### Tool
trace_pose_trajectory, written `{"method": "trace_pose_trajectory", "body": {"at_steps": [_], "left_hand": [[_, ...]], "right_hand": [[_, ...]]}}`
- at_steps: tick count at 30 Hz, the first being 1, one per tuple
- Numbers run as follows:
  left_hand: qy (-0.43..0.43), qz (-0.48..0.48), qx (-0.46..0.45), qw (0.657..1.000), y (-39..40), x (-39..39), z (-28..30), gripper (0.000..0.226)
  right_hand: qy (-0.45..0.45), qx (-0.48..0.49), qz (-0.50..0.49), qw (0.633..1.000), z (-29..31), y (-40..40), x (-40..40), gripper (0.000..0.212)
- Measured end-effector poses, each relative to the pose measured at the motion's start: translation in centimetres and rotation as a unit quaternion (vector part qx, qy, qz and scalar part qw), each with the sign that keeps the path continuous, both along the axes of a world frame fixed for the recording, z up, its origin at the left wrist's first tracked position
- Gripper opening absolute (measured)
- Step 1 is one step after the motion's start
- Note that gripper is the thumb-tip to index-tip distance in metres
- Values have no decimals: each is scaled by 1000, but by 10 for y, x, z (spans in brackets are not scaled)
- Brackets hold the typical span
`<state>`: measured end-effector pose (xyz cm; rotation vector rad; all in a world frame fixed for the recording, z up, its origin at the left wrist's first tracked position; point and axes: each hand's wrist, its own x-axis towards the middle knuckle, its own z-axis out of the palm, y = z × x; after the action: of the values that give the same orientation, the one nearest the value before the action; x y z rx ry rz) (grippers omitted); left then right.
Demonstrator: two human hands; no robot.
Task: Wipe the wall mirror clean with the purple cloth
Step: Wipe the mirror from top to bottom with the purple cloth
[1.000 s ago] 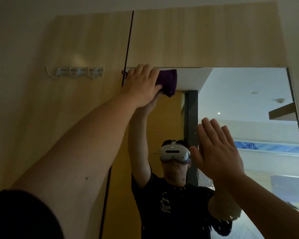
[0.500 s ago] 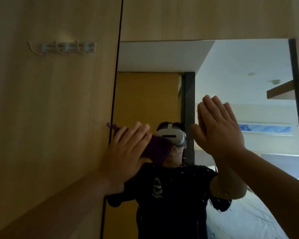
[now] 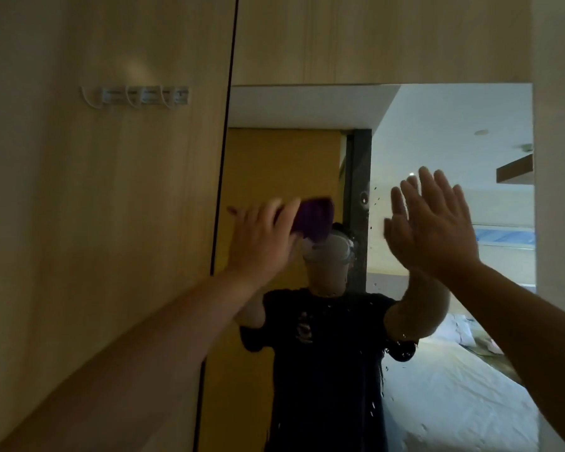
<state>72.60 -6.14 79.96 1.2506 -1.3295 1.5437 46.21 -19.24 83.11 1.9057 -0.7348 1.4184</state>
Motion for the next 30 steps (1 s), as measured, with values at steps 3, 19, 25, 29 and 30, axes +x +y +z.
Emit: {"method": "trace_pose_trajectory", "body": {"at_steps": [3,19,25,29,30], "left_hand": [[-6,33,-14,999,-5,-34,109,54],[-113,30,133,984,-32,-42,-102,61],[-93,15,166,982,-32,-35,-197,51],[-120,-22,61,991,-34,-42,-156,31],[-117,-32,39,992,-33,-48,-130,28]], "right_hand": [[28,-5,-40,999,0,-9,-10,58],[-10,-36,62,997,-15,-23,-17,44],[-11,-24,66,997,-17,-18,-17,41],[-40,-10,64,997,-12,-19,-37,42],[-53,-6,51,997,-11,-21,-44,44]]}}
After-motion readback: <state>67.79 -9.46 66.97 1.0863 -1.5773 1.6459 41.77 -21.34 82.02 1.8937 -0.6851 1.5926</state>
